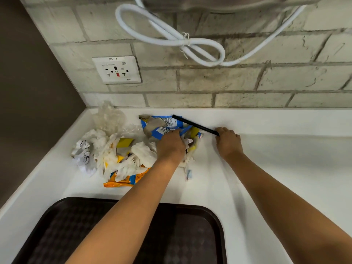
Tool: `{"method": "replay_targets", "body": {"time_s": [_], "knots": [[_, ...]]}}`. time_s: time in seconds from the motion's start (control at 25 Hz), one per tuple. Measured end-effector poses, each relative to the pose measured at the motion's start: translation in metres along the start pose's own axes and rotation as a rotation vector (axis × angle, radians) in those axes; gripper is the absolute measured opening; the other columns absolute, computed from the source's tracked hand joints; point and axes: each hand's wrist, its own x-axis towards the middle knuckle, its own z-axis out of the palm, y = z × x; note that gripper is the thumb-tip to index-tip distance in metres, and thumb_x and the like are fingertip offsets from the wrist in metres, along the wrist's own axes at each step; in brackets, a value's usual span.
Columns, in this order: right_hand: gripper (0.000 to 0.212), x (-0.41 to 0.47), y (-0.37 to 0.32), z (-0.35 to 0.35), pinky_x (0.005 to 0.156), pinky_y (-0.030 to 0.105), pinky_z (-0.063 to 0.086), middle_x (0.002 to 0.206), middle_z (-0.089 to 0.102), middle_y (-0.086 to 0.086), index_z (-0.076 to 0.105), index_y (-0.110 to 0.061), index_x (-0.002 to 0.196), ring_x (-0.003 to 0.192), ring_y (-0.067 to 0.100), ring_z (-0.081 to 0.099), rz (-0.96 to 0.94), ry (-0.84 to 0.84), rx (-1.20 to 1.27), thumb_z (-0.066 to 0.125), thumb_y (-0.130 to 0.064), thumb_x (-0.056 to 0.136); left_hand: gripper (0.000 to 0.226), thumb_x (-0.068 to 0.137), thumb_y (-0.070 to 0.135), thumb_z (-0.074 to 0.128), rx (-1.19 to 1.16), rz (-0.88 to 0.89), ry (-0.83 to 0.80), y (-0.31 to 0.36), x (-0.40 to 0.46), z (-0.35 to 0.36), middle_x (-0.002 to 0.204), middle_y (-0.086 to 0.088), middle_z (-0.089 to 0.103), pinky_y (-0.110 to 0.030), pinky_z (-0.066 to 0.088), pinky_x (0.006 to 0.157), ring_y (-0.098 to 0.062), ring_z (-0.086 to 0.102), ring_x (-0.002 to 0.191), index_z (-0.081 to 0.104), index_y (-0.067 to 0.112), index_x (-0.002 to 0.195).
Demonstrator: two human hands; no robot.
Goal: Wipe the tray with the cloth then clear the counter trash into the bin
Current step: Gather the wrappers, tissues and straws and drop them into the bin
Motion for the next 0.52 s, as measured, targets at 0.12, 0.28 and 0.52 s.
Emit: {"method": "replay_targets", "body": {"time_s": [0.12,0.28,0.52], "knots": [[0.03,-0.019,-0.002,-0.005,0.084,0.041,0.042,0.112,0.056,0.013,0.051,-0.009,0.121,0.097,0.036,0.056,0.023,0.104,0.16,0.036,-0.01,0.095,0.034,0.096,0.016,0.037,-0.104,-0.005,0.131,-0.01,-0.007,-0.019,0.119,-0.008,0.062,-0.029,0.043,0.076,-0.028,0.058,0.107,0.052,0.019,0.126],[0.028,-0.076,-0.011,-0.021,0.075,0.03,0.042,0.112,0.058,0.012,0.052,-0.008,0.119,0.096,0.032,0.057,0.085,0.163,0.415,0.038,-0.013,0.095,0.03,0.094,0.01,0.041,-0.394,0.027,0.473,-0.019,-0.038,-0.057,0.104,-0.013,0.068,-0.021,0.035,0.063,-0.029,0.063,0.091,0.059,0.012,0.117],[0.024,-0.186,-0.037,-0.058,0.065,0.026,0.038,0.08,0.055,0.005,0.057,-0.008,0.111,0.07,0.022,0.051,0.146,0.273,0.657,0.042,-0.01,0.092,0.018,0.09,0.0,0.044,-0.744,0.211,0.493,-0.015,-0.134,-0.087,0.082,-0.01,0.064,-0.019,0.044,0.06,-0.016,0.057,0.066,0.06,0.0,0.099]]}}
